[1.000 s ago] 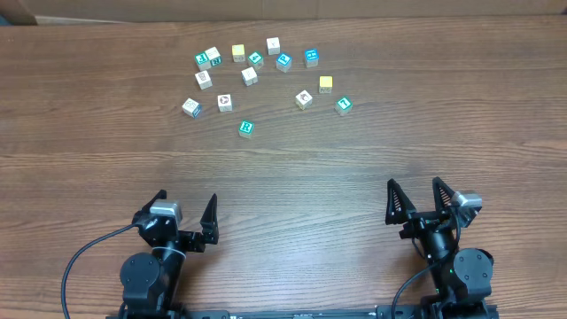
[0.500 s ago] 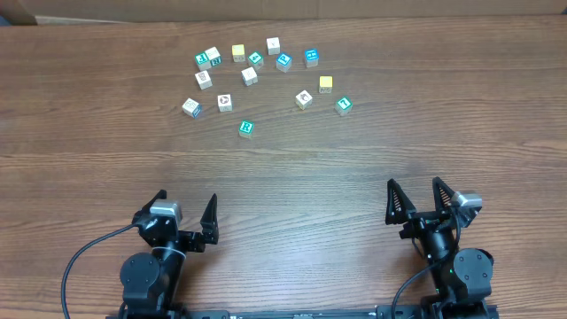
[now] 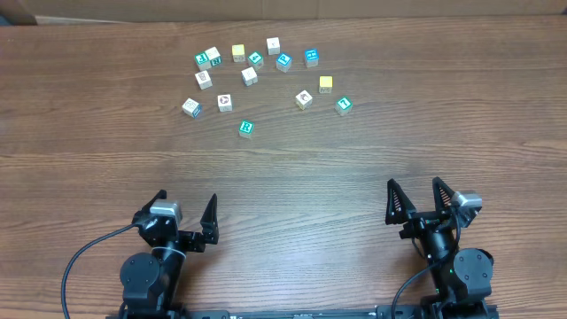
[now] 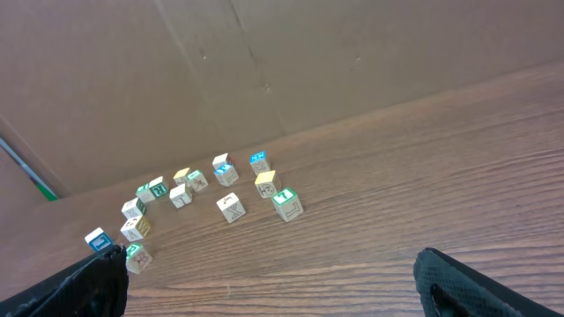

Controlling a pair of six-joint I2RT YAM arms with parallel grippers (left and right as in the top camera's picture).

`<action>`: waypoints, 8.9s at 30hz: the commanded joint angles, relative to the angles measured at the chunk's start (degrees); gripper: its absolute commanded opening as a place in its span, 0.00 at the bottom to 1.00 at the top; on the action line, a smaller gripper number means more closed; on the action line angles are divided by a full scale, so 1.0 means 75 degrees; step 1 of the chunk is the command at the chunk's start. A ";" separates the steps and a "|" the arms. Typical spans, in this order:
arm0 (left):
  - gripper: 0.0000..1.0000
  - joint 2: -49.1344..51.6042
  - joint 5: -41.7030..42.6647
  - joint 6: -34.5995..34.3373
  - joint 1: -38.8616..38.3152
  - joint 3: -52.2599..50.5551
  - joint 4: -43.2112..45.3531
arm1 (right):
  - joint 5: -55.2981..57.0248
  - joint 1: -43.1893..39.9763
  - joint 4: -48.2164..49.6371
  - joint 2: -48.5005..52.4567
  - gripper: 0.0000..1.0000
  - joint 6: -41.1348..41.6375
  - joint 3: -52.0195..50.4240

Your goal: Form a horizontal line

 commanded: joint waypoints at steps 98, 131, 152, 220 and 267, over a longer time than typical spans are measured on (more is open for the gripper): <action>1.00 0.6417 0.1037 0.1364 0.0029 0.9369 -0.5636 | -0.0044 -0.0050 0.0055 -0.0090 1.00 0.0020 -0.0035; 0.49 1.1715 0.1778 0.0507 0.0029 1.1383 -0.7402 | -0.0047 -0.0050 0.0055 -0.0090 1.00 0.0020 -0.0035; 0.82 1.1715 0.1046 -0.0286 0.0029 1.1377 -0.7265 | -0.0047 -0.0050 0.0055 -0.0090 1.00 0.0020 -0.0035; 0.63 1.3172 0.0519 -0.1378 0.0023 1.1377 -0.5992 | -0.0047 -0.0050 0.0055 -0.0090 1.00 0.0020 -0.0035; 0.64 1.6046 -0.1475 -0.0720 -0.2069 1.1377 -0.3442 | -0.0044 -0.0050 0.0055 -0.0090 1.00 0.0020 -0.0035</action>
